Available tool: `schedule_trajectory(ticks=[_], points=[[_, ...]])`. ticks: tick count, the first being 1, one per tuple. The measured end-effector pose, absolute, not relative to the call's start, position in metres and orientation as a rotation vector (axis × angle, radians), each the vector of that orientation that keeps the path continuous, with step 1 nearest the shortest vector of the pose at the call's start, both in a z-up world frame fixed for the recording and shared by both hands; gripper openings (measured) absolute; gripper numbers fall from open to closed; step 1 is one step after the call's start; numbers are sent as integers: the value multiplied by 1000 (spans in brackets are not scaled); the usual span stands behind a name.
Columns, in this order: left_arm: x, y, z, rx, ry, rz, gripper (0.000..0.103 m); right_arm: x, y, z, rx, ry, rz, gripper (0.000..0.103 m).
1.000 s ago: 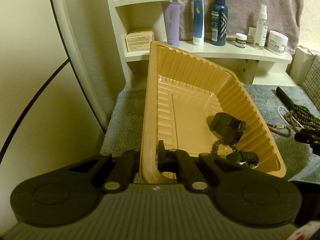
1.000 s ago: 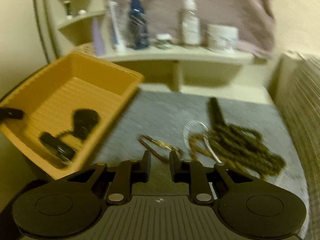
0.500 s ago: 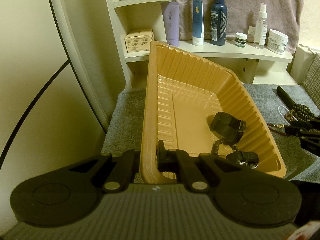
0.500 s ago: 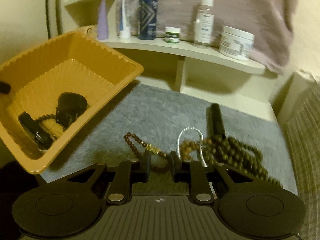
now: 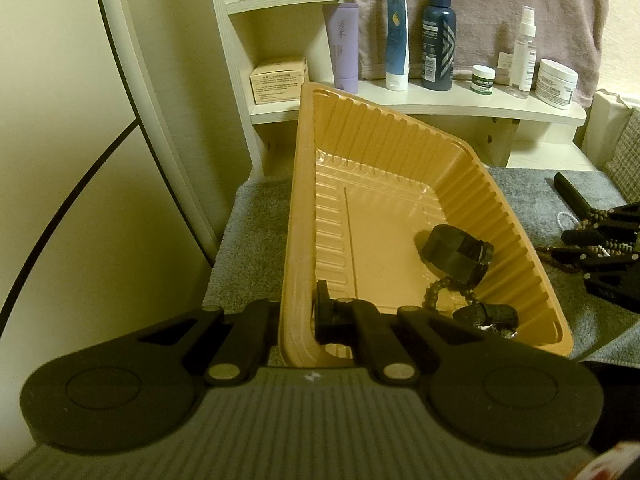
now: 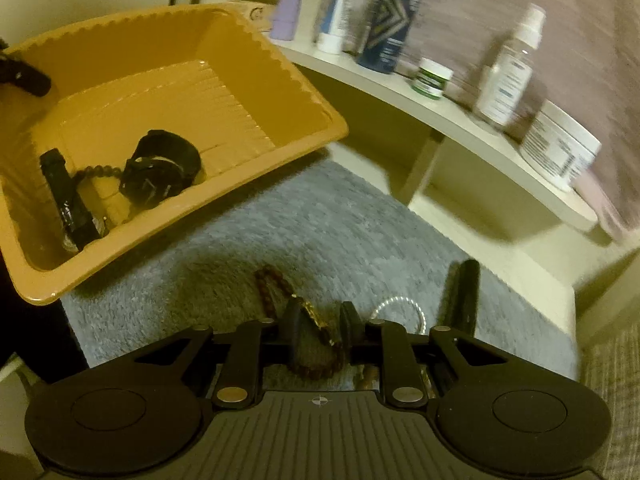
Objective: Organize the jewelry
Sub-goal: 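Grasp a brown bead bracelet with the right gripper and carry it to the tray, then release the bracelet into the tray and move the right gripper to the pile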
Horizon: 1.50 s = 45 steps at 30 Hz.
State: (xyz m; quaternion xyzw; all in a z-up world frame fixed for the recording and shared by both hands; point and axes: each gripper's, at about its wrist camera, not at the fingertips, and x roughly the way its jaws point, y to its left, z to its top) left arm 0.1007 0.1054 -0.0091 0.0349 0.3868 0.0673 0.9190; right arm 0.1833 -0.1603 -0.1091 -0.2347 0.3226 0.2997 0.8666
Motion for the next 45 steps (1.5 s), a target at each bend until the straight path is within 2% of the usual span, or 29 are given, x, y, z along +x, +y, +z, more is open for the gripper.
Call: schedule_trajectory(ticks=[4, 6, 7, 14, 23, 29, 45], points=[[101, 106, -9, 71, 795, 139, 3, 184, -159, -108, -476, 697, 617, 20], [101, 106, -9, 72, 795, 138, 3, 184, -159, -107, -454, 708, 614, 8], [101, 106, -9, 72, 796, 138, 3, 184, -159, -107, -449, 707, 609, 6], [101, 106, -9, 72, 795, 139, 3, 172, -162, -93, -390, 649, 573, 6], [101, 106, -9, 72, 795, 138, 3, 159, -153, -29, -247, 504, 633, 6], [101, 106, -9, 72, 795, 138, 3, 154, -138, 2, -153, 475, 733, 6], [101, 107, -9, 69, 795, 139, 3, 139, -84, -20, -175, 536, 871, 6]])
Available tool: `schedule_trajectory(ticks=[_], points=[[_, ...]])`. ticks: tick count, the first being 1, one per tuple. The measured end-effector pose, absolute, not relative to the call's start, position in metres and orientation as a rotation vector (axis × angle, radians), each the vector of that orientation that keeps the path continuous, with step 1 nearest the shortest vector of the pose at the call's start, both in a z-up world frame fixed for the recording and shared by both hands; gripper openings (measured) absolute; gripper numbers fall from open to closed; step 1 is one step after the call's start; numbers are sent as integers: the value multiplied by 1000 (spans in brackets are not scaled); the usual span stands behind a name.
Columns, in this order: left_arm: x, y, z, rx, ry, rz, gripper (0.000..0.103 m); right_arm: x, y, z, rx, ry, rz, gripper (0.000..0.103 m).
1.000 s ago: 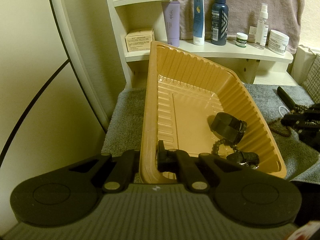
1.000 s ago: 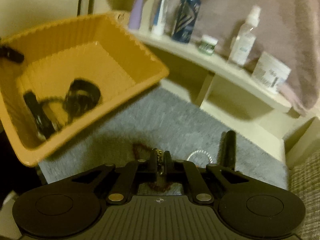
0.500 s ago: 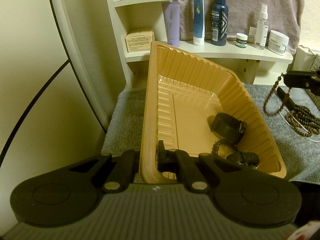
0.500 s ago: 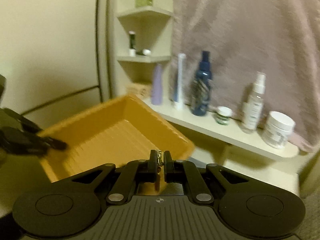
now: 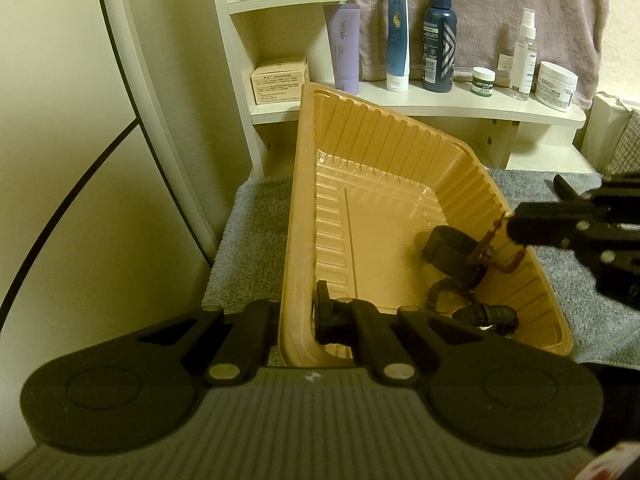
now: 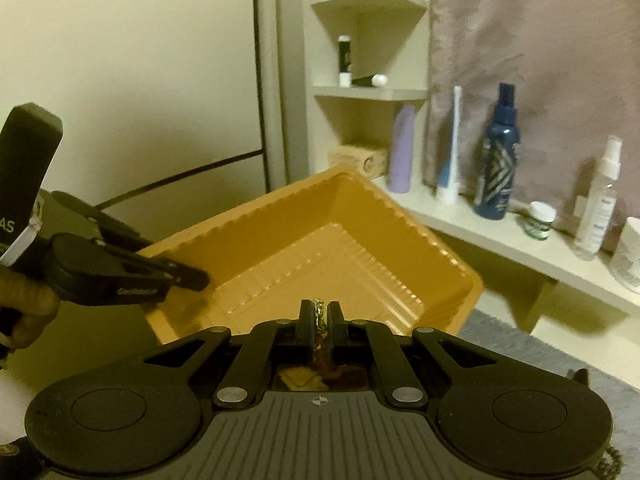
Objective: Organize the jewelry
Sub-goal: 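Release the bracelet into the tray and move the right gripper to the pile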
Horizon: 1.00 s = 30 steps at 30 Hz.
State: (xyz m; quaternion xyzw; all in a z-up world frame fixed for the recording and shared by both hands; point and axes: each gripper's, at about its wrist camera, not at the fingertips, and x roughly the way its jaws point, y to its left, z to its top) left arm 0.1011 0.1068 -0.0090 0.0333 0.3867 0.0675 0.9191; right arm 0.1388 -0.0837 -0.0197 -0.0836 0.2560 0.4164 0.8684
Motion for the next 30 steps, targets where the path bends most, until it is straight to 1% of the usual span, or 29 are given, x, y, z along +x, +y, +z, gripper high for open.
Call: schedule_trajectory(ticks=[1, 3, 4, 5, 6, 7, 14, 23, 30], points=[[101, 107, -9, 68, 795, 139, 3, 139, -82, -20, -178, 535, 874, 6], [101, 107, -9, 67, 796, 138, 3, 138, -82, -22, -181, 535, 864, 11], [101, 107, -9, 66, 795, 139, 3, 138, -83, -22, -177, 532, 851, 25], [101, 107, -9, 66, 795, 139, 3, 138, -85, -22, -167, 530, 842, 47], [101, 107, -8, 66, 795, 138, 3, 139, -88, -22, -149, 528, 836, 53], [101, 107, -8, 66, 795, 139, 3, 139, -92, -22, -129, 523, 831, 56], [101, 107, -8, 65, 794, 139, 3, 139, -122, -29, -52, 554, 718, 56], [100, 107, -9, 65, 793, 141, 3, 133, -182, -58, 12, 634, 491, 56], [100, 107, -9, 69, 792, 143, 3, 130, -227, -72, 15, 662, 332, 56]])
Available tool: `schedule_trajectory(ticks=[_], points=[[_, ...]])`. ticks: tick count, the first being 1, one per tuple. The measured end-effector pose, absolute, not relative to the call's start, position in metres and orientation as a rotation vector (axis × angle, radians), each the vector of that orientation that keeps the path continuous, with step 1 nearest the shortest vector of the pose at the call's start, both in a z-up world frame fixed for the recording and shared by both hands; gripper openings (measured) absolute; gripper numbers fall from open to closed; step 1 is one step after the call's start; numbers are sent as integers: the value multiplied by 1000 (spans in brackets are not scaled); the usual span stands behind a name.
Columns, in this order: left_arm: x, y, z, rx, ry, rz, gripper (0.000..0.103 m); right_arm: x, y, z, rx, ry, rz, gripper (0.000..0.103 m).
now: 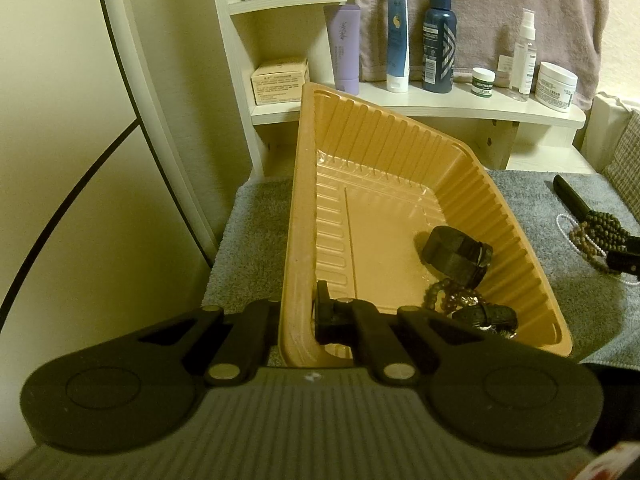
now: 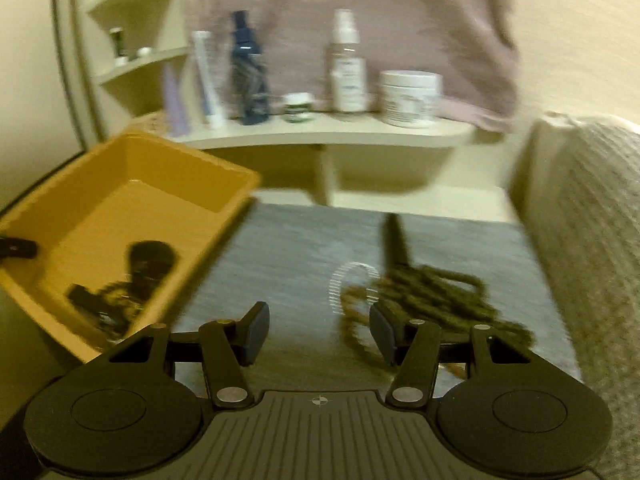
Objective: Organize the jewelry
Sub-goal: 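Release the bracelet into the tray and move the right gripper to the pile, then grasp a black watch strap with the right gripper and drop it into the tray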
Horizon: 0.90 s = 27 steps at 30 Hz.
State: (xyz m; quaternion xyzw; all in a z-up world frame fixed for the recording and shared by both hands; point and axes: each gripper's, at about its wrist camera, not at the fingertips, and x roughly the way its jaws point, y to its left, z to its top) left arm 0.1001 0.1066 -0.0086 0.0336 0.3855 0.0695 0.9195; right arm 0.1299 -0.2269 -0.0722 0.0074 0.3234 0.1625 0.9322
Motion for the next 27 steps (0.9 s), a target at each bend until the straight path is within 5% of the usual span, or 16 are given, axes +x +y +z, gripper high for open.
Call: schedule_trajectory(ticks=[13, 20, 27], points=[[100, 106, -8, 72, 793, 144, 3, 141, -261, -79, -104, 640, 232, 55], [100, 106, -8, 71, 793, 143, 3, 162, -255, -81, -141, 648, 260, 43], [100, 107, -9, 69, 794, 144, 3, 187, -243, -83, -152, 649, 292, 41]])
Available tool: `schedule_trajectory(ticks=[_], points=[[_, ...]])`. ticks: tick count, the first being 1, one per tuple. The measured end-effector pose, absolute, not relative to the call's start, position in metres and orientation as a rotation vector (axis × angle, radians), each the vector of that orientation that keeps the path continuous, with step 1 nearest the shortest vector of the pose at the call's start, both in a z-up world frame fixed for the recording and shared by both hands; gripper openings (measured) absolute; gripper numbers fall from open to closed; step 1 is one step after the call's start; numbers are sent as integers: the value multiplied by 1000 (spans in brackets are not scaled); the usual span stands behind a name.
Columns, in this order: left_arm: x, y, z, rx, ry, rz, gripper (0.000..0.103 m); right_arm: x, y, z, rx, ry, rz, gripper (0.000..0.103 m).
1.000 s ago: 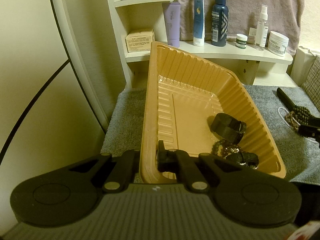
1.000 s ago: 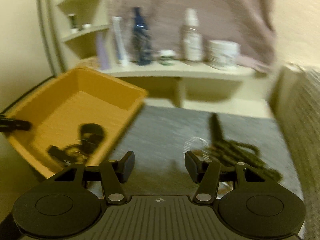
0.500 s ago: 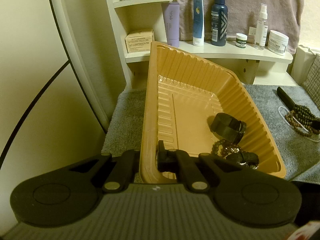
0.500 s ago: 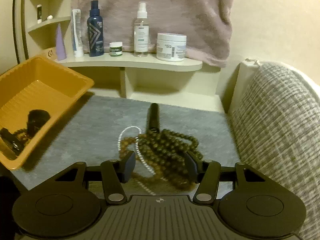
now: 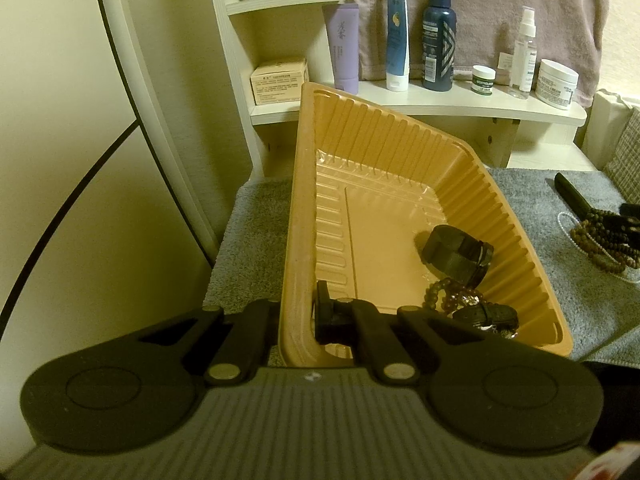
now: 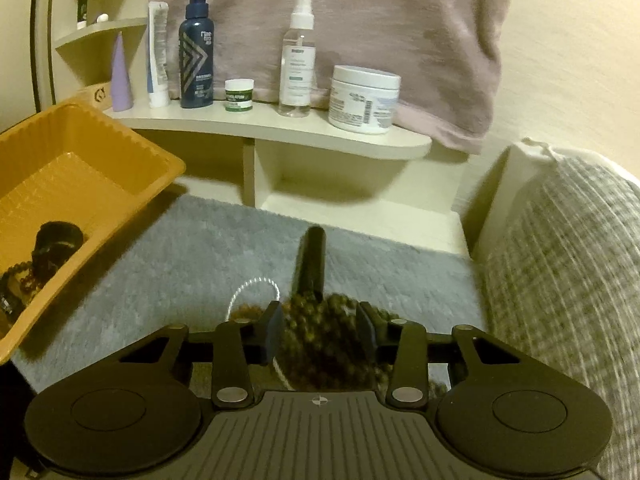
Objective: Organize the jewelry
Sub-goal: 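Grasp a black watch strap with the right gripper and drop it into the tray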
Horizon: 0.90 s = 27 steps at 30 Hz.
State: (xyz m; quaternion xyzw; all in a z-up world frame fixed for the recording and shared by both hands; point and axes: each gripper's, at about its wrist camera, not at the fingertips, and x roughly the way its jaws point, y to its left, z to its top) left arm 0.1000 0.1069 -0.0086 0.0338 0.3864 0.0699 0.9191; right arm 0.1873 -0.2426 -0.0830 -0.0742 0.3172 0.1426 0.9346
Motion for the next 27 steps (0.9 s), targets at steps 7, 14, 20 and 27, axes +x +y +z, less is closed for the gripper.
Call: schedule_trajectory(ticks=[7, 14, 20, 27], points=[[101, 108, -10, 67, 801, 146, 3, 226, -227, -91, -133, 681, 304, 39], [102, 108, -10, 67, 802, 146, 3, 254, -221, -103, -130, 748, 267, 27], [102, 108, -10, 66, 802, 147, 3, 254, -223, -100, -107, 732, 248, 20], [102, 108, -12, 68, 802, 148, 3, 234, -214, -60, -69, 636, 295, 20]])
